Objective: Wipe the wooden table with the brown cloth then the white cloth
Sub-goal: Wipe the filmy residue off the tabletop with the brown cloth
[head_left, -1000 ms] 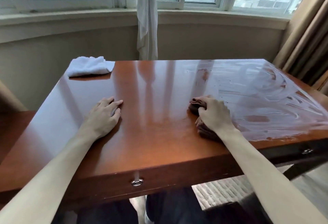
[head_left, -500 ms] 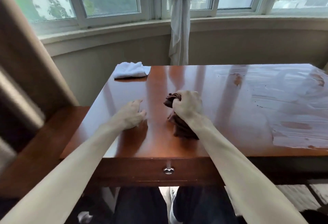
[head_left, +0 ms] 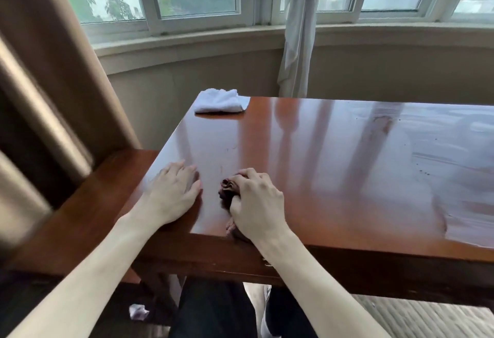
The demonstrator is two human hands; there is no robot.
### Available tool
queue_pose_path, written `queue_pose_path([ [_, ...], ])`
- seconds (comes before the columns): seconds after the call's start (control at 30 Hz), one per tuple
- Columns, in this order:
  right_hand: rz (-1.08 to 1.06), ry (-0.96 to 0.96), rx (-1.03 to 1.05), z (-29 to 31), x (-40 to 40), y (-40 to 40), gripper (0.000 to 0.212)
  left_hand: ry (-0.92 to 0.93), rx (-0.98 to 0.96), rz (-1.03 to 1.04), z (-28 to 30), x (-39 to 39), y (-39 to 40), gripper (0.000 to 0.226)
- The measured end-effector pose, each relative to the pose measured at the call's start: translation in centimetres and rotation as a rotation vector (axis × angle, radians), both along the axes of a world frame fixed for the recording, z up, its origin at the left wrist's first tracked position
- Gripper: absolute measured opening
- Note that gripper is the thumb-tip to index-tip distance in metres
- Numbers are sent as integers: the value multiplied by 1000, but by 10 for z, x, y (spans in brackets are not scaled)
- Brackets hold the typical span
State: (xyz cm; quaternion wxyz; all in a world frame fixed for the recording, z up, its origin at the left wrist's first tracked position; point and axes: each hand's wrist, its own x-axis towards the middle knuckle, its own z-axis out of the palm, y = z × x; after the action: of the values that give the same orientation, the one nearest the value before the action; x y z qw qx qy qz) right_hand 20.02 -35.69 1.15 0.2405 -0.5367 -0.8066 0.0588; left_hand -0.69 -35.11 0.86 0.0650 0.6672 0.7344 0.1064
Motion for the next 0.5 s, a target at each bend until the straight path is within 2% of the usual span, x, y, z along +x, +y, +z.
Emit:
queue_pose_path([
  [0.1,-141,74,-39,0,48,18,42,-21,-71,-86,3,9,-12,67],
  [0.2,-229,41,-20,-1,39,39,36,-53,-142,-211,10,7,-42,92],
  [0.3,-126,-37,12,1,-11,42,31,8,-187,-267,11,-3,-69,111],
  [0.37,-29,-50,17,0,-33,28,26,52,-185,-284,7,-9,-77,112],
  [0.5,167,148,97,-8,-22,-33,30,16,-84,-244,5,-16,-78,100],
])
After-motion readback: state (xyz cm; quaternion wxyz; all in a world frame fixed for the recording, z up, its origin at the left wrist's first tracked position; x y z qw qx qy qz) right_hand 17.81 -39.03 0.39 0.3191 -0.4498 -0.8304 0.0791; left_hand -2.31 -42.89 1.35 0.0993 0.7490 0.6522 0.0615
